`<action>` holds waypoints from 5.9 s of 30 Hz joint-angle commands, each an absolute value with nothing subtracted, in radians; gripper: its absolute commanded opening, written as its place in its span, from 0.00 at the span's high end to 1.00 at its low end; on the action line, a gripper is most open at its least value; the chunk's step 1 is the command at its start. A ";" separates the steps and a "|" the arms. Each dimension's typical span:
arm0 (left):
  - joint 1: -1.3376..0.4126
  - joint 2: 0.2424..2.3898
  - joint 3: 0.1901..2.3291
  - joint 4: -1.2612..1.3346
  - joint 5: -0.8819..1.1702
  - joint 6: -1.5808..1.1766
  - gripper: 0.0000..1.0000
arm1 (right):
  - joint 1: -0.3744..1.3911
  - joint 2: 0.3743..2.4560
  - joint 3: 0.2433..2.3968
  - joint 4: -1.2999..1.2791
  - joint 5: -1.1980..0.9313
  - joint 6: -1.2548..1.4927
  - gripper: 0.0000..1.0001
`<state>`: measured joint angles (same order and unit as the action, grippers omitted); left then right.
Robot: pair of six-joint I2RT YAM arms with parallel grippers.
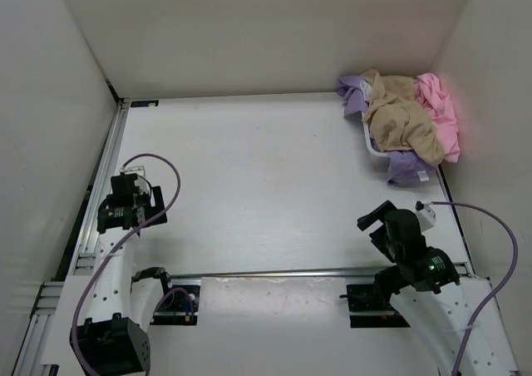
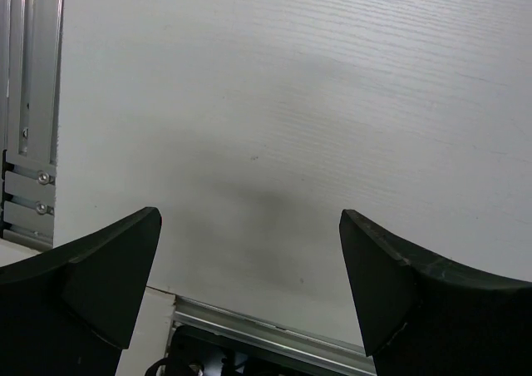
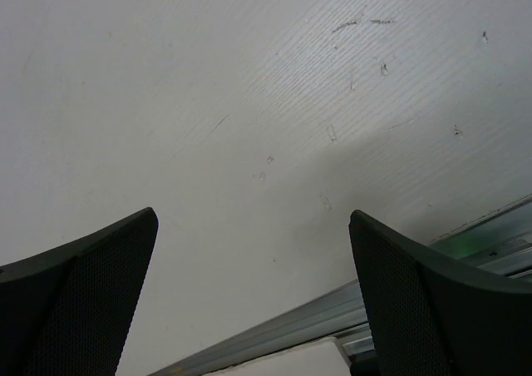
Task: Fold and stack the t-shirts
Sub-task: Grab crumpled tshirt from bin with the right arm, then move the tshirt to the center of the board, then flatten out the tshirt
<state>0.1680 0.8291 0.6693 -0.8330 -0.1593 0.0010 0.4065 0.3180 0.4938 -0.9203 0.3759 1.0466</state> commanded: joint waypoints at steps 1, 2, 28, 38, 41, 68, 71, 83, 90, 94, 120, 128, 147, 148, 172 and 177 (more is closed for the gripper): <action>0.172 0.817 0.730 -0.830 -0.138 0.000 0.00 | 0.411 0.340 0.572 -0.914 0.454 1.063 0.00; 0.172 0.818 0.762 -0.830 -0.138 0.000 0.00 | 0.411 0.354 0.581 -0.896 0.465 1.034 0.00; -0.054 1.511 1.296 -0.933 -0.153 0.000 0.00 | 0.005 2.175 2.295 -0.799 0.532 0.371 0.05; -0.054 1.532 1.287 -0.923 -0.153 0.000 0.00 | 0.017 1.996 2.037 -0.867 0.713 0.434 0.85; -0.054 1.491 1.267 -0.914 -0.153 0.000 0.00 | 0.070 1.895 2.028 -0.822 0.846 0.385 0.99; -0.017 1.416 1.333 -0.844 -0.350 0.000 0.00 | 0.546 1.742 1.854 -0.579 0.212 0.630 0.26; -0.017 1.463 1.353 -0.844 -0.359 0.000 0.00 | 0.470 1.992 2.111 -0.798 0.108 0.673 0.00; -0.284 1.612 1.169 -0.813 -0.337 0.000 0.00 | 0.416 1.830 1.617 -0.775 0.112 0.598 0.00; -0.215 1.854 1.293 -0.801 -0.396 0.000 0.00 | 0.416 1.888 1.522 -0.715 0.037 0.569 0.04; -0.202 1.855 1.264 -0.801 -0.310 0.000 0.03 | 0.416 1.927 1.542 -0.646 0.026 0.578 0.19; -0.173 1.643 1.138 -0.842 -0.184 0.000 0.90 | 0.416 2.066 1.652 -0.718 0.063 0.567 1.00; -0.062 1.531 1.327 -0.824 -0.495 0.000 0.90 | 0.397 1.713 1.693 -0.750 0.365 0.459 1.00; -0.012 1.190 1.876 -0.824 -0.606 0.000 0.90 | 0.350 0.982 1.984 -0.750 0.555 0.296 1.00; -0.012 1.206 1.931 -0.824 -0.606 0.000 0.90 | 0.350 0.982 2.009 -0.750 0.545 0.296 1.00; -0.094 1.960 1.993 -0.824 -0.626 0.000 0.90 | 0.238 2.047 2.261 -0.690 0.100 0.334 1.00; -0.091 2.091 1.999 -0.769 -0.638 0.000 0.90 | 0.238 2.144 2.252 -0.626 0.080 0.368 1.00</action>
<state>-0.0937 2.0930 1.9472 -0.8097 -0.5957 0.0002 0.2440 2.1750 2.2269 -0.7238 0.1112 0.3416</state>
